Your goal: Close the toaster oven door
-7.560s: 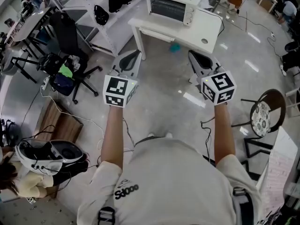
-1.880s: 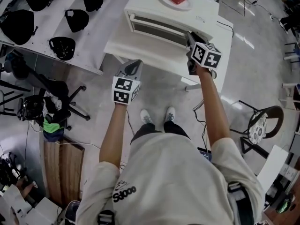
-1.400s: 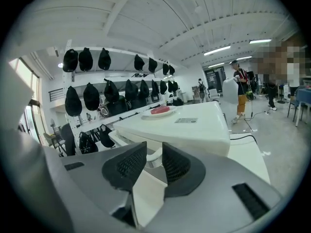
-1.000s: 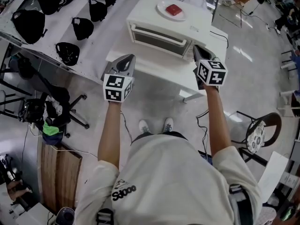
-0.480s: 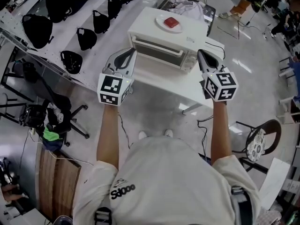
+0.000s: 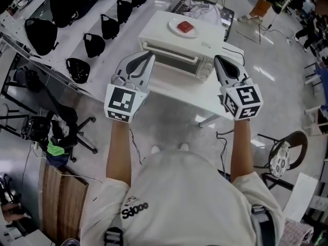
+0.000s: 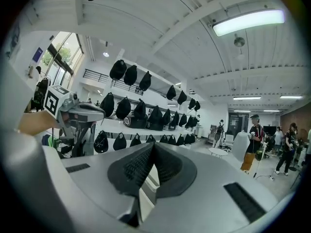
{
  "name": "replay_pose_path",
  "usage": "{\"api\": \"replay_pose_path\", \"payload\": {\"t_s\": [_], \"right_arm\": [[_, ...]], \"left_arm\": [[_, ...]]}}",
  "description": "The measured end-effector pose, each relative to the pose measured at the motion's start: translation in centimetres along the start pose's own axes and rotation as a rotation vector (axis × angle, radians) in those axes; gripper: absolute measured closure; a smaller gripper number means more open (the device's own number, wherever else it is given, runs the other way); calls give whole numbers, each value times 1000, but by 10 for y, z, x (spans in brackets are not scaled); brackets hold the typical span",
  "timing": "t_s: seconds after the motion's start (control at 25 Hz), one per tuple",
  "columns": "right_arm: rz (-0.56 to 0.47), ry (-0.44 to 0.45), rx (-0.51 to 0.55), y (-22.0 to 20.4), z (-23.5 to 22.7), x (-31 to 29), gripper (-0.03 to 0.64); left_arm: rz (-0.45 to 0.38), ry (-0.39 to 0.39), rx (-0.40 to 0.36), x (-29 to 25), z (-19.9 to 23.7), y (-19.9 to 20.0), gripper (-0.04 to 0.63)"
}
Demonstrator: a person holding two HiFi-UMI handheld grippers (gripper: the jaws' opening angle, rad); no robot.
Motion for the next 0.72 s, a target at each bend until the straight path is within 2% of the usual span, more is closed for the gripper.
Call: {"api": "replay_pose_path", "payload": {"t_s": [0.72], "right_arm": [[22,35,-8,-12,15,7,609]], "left_arm": [[40,22,65,11,-6,-20,569]]}}
Point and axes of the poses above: the fingertips, and each gripper's own axes: x backward along the fingers, z to its left, y out of its top, the point moved 1 cm from there along x, backward along the fingers
